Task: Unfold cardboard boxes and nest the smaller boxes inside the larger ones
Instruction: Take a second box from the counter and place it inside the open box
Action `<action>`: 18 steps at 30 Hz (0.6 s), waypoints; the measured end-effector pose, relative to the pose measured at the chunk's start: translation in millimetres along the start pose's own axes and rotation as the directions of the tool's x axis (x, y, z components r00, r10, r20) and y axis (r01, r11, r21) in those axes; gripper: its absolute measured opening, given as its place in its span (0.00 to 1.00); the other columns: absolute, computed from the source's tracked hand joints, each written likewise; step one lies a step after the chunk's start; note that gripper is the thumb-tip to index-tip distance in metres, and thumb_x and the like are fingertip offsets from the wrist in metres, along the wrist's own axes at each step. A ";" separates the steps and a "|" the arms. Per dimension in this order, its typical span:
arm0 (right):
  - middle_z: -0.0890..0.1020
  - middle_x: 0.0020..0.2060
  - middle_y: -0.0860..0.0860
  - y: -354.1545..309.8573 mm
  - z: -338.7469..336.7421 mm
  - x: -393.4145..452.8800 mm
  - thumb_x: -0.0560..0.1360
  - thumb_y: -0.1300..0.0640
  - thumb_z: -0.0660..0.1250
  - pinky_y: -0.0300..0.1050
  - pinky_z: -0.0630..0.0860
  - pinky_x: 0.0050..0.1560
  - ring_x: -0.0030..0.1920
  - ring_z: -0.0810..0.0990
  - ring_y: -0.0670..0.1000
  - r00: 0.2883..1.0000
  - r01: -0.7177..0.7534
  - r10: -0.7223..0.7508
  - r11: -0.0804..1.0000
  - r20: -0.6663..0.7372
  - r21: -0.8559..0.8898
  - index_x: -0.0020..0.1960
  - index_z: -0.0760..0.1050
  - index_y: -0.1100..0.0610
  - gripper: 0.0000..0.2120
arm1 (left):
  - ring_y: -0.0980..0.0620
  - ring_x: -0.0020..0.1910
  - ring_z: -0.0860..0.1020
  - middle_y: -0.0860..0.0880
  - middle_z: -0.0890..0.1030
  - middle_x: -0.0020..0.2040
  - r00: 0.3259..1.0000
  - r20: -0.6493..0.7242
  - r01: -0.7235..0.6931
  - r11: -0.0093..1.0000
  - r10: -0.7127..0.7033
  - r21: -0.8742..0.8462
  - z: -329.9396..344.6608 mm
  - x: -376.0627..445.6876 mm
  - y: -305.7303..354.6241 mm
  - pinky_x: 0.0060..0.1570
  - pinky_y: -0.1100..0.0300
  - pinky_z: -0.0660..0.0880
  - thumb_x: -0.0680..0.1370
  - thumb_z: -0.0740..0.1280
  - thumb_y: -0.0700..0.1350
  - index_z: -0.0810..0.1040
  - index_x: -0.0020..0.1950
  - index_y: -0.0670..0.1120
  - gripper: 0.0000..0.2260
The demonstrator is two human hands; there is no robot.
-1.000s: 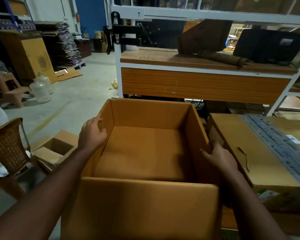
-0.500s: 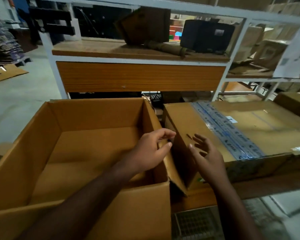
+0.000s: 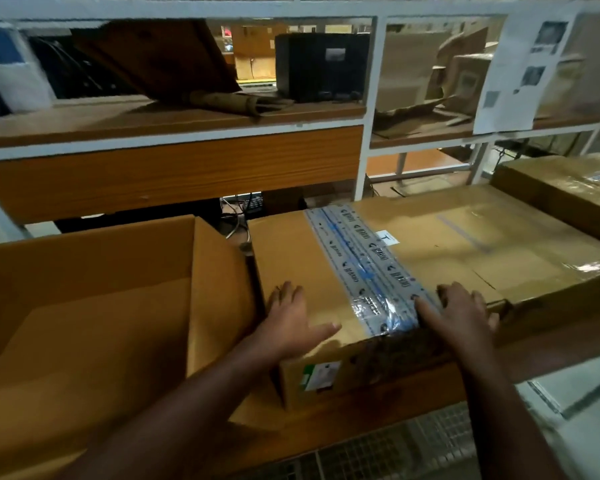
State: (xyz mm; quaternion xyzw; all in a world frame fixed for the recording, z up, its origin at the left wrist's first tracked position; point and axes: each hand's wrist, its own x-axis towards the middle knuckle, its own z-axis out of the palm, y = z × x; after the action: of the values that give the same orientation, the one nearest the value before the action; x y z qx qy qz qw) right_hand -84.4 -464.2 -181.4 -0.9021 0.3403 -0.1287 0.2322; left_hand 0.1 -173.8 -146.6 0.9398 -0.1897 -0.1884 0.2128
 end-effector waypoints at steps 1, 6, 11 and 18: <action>0.76 0.70 0.54 5.7 1.9 11.9 0.77 0.33 0.67 0.71 0.59 0.77 0.77 0.66 0.60 1.000 0.015 -0.015 1.000 0.021 -0.023 0.72 0.75 0.53 0.32 | 0.42 0.82 0.35 0.46 0.36 0.84 1.000 0.005 0.020 1.000 -0.020 0.014 6.3 4.9 5.7 0.81 0.39 0.46 0.76 0.62 0.73 0.42 0.85 0.47 0.51; 0.73 0.75 0.53 16.4 -5.1 58.8 0.71 0.20 0.55 0.71 0.59 0.76 0.77 0.66 0.63 0.999 -0.012 0.020 0.984 0.045 -0.175 0.74 0.72 0.48 0.43 | 0.46 0.81 0.31 0.49 0.34 0.84 0.984 -0.116 0.133 0.991 -0.135 -0.022 18.0 21.9 10.2 0.78 0.39 0.50 0.76 0.59 0.75 0.40 0.85 0.48 0.51; 0.73 0.74 0.60 14.4 -13.8 81.8 0.73 0.21 0.58 0.62 0.66 0.69 0.73 0.69 0.65 0.996 -0.053 0.068 0.970 0.052 -0.239 0.77 0.69 0.52 0.45 | 0.49 0.81 0.31 0.52 0.34 0.84 0.961 -0.223 0.168 0.986 -0.161 0.012 36.2 27.4 3.9 0.76 0.38 0.58 0.75 0.52 0.77 0.39 0.85 0.50 0.48; 0.83 0.63 0.60 35.8 -47.3 112.3 0.71 0.23 0.63 0.59 0.75 0.61 0.64 0.79 0.65 0.991 -0.119 0.100 0.966 0.094 0.230 0.70 0.79 0.54 0.42 | 0.45 0.83 0.35 0.56 0.38 0.84 0.953 -0.039 -0.262 0.881 0.301 0.394 36.1 33.0 22.0 0.75 0.34 0.31 0.76 0.52 0.77 0.42 0.84 0.63 0.42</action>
State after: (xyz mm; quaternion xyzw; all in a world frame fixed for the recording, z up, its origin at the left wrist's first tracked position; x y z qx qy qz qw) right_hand -40.1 -579.3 -150.6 -0.8525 0.3620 -0.1180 0.3580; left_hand 6.6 -218.4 -175.5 0.9337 -0.3467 -0.0678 0.0589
